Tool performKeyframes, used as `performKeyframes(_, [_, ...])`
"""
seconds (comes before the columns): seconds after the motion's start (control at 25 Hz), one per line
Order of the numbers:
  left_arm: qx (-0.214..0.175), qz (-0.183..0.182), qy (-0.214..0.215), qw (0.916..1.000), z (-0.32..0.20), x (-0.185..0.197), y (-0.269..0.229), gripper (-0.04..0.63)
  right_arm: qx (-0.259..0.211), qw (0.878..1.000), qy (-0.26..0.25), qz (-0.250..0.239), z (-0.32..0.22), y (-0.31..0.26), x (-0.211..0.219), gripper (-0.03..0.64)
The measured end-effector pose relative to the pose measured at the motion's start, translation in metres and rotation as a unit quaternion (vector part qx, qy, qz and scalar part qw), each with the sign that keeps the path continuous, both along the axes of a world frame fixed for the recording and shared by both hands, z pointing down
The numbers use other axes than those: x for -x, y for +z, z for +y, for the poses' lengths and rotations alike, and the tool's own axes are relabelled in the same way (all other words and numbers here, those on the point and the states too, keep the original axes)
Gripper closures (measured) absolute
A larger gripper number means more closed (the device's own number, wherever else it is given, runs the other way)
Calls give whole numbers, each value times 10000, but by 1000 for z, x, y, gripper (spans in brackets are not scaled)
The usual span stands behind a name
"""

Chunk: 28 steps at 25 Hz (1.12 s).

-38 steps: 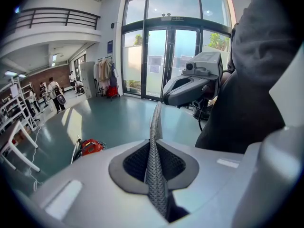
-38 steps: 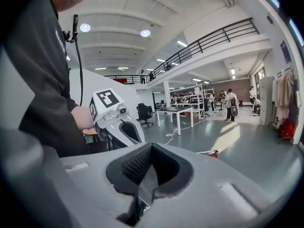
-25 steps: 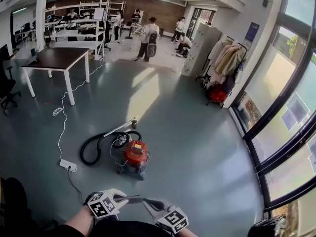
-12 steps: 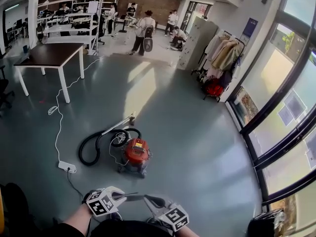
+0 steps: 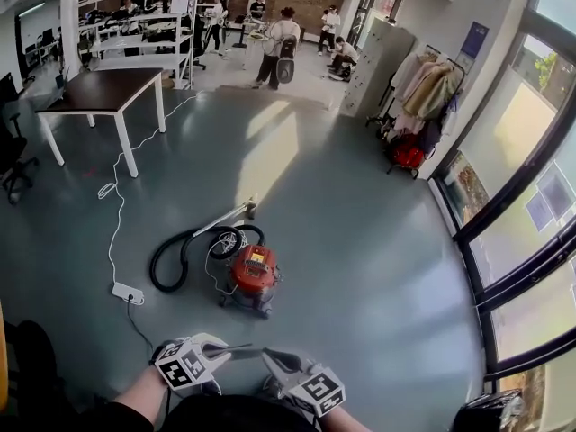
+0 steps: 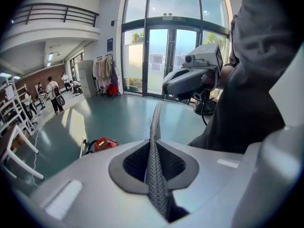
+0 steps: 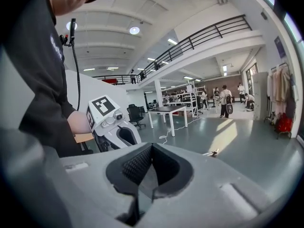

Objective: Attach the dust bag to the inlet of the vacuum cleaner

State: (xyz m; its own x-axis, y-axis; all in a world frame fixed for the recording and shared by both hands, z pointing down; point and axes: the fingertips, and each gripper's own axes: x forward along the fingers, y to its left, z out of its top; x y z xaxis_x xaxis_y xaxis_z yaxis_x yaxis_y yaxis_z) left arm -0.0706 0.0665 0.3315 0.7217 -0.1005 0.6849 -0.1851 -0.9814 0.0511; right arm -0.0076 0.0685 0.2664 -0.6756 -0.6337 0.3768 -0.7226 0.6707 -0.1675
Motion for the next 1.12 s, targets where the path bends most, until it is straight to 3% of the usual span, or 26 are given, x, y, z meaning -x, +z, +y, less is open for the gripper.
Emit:
performKeyframes(0.64, [-221,-483,-613,9967,-35,-81,20,552,-112,9966,-735,-360,-43,0,-104,623])
performKeyframes(0.8, [-261,-647,-573,9959,-44,-84,33,552,-101,9964,-765,-356,-53,3,-108,623])
performKeyframes(1.12, [-203,-534,-254,9980,-70,-78,51,552,250,9985,-436,-210,-81,28,-98,623])
